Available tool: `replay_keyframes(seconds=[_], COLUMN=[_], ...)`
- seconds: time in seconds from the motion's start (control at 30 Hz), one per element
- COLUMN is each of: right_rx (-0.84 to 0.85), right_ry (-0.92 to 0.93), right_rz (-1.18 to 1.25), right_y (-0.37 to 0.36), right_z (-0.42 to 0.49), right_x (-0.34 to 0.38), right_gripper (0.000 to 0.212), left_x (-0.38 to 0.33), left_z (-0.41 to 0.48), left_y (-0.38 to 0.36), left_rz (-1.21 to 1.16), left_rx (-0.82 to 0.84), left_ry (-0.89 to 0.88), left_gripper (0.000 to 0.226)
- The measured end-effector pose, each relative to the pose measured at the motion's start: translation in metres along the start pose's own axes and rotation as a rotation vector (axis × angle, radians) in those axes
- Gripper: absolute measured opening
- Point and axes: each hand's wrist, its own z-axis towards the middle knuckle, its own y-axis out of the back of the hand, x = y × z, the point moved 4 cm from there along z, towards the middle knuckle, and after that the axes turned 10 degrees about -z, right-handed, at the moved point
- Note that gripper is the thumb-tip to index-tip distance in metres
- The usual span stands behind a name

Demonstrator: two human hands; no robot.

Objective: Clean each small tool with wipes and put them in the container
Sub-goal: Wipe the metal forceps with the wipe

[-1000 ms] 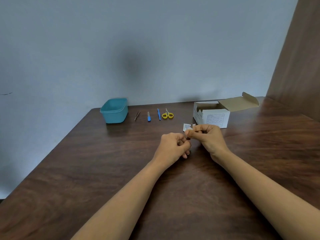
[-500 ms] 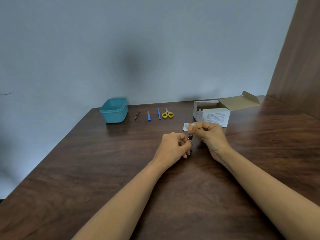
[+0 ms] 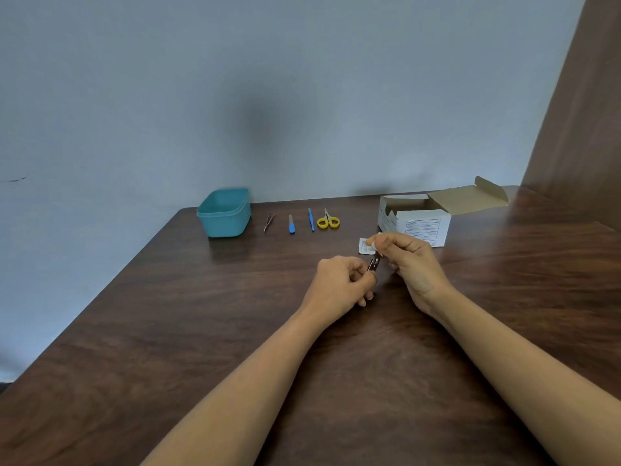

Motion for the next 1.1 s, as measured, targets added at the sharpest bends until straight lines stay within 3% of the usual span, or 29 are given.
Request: replay_keyframes(seconds=[0.23, 0.4, 0.57, 0.93, 1.1], right_rx=[0.046, 0.098, 0.153, 0.070, 0.084], right_ry=[0.015, 0.038, 0.110, 0.197, 0.221], right_rz=[0.056, -0.020, -0.106, -0.248, -0.218], right_y=[0.0040, 0.0050, 0.0054, 0.0081, 0.0062], right_z=[0.0035, 0.0050, 0.0061, 0.0075, 0.0079], right_x=[-0.0019, -0.0024, 0.0003, -0.0006, -0.0004], right_gripper=[0.006, 0.023, 0.026, 0.038, 0.031], left_x=[0.0009, 0.0036, 0.0058, 0.0051, 0.0062], left_z=[0.0003, 0.0015, 0.0027, 0.0023, 0.0030], left_y=[0.0017, 0.0040, 0.0057, 0.0034, 0.0052], left_rz=[-0.041, -0.103, -0.148, -0.121, -0.202], left_rx=[-0.003, -0.020, -0.024, 0.020, 0.018], left_ry=[0.001, -0.004, 0.002, -0.019, -0.007], left_gripper=[0.019, 0.019, 0.020, 0.017, 0.017])
